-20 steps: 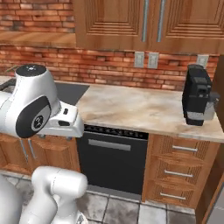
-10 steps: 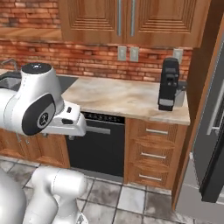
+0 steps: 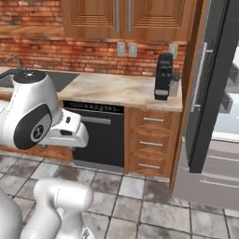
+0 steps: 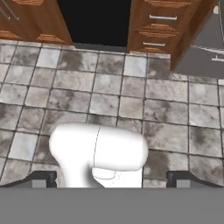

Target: Pick the mango and tangerine from the fridge and place them inside the tupperware on the counter.

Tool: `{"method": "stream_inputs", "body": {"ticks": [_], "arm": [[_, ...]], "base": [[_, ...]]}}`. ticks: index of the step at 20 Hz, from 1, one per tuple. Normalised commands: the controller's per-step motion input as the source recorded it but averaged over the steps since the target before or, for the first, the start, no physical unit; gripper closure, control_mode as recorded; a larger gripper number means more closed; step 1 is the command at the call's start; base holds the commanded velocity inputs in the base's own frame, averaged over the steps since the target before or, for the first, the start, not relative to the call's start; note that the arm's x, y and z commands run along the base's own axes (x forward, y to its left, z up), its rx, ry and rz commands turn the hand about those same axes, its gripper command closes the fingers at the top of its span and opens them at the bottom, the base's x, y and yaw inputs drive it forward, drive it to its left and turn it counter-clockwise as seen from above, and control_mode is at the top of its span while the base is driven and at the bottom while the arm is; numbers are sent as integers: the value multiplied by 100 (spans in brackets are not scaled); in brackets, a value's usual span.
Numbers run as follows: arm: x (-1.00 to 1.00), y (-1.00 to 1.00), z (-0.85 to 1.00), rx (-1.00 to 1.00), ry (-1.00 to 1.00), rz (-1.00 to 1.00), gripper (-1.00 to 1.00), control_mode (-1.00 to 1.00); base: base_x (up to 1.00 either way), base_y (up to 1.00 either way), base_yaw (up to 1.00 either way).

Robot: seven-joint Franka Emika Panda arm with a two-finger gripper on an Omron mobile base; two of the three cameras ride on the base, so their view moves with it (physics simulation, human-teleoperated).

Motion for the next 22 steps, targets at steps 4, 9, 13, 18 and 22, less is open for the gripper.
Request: {"method": "stream_inputs", "body": {"ticks": [4, 9, 13, 18, 22], "arm": [[0, 0, 0, 0, 0, 0, -100, 100], [0, 0, 0, 0, 0, 0, -100, 100], [0, 0, 0, 0, 0, 0, -100, 100], [0, 0, 0, 0, 0, 0, -100, 100], [0, 0, 0, 0, 0, 0, -100, 100]], "base": [[0, -100, -13], [1, -100, -4], [2, -100, 0], [4, -100, 0], [0, -100, 0]]}}
